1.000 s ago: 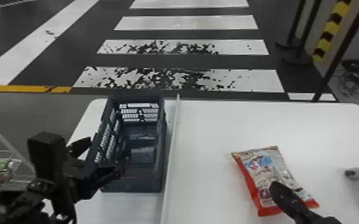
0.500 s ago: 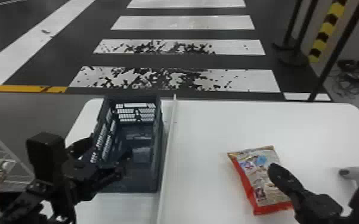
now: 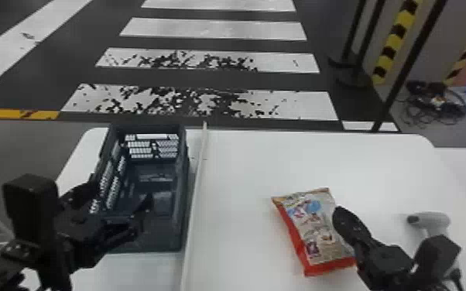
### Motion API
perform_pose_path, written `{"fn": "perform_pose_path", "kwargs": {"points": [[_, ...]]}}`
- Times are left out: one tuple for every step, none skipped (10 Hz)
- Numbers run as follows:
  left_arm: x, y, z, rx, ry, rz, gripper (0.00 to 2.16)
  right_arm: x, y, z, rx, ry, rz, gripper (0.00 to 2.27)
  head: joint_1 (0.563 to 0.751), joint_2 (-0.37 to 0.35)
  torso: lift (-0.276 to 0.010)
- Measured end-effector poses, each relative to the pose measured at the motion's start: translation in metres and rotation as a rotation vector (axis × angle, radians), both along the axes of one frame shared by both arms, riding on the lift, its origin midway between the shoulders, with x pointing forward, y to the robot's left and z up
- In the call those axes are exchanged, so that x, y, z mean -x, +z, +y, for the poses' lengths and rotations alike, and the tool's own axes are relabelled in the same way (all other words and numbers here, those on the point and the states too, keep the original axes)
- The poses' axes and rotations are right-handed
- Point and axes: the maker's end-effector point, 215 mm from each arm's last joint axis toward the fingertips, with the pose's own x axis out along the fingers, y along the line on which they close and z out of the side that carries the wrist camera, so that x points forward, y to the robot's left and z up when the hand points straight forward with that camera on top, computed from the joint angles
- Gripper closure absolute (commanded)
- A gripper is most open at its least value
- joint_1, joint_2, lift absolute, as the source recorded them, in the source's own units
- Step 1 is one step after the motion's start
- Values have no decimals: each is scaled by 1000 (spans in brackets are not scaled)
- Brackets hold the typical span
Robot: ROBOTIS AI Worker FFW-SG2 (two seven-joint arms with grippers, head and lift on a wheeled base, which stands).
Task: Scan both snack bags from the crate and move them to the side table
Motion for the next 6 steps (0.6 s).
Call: {"fn": "perform_pose_path", "kwargs": {"points": [[0, 0, -2, 3, -6, 1, 19, 0, -3, 7, 2, 8, 3, 2236, 695, -2, -95], [1, 0, -4, 4, -10, 1, 19, 0, -6, 16, 3, 21, 6, 2236, 695, 9, -95], [0, 1, -4, 6, -14, -2, 19, -3, -12, 27, 3, 32, 15, 2236, 695, 24, -95], [0, 1, -4, 6, -16, -3, 19, -6, -19, 38, 5, 44, 24, 2236, 695, 32, -95], [0, 0, -4, 5, -17, -2, 19, -11, -24, 46, 9, 50, 32, 2236, 695, 45, -95], [1, -1, -3, 4, -16, 1, 19, -17, -28, 52, 15, 56, 37, 2236, 695, 57, -95]]}}
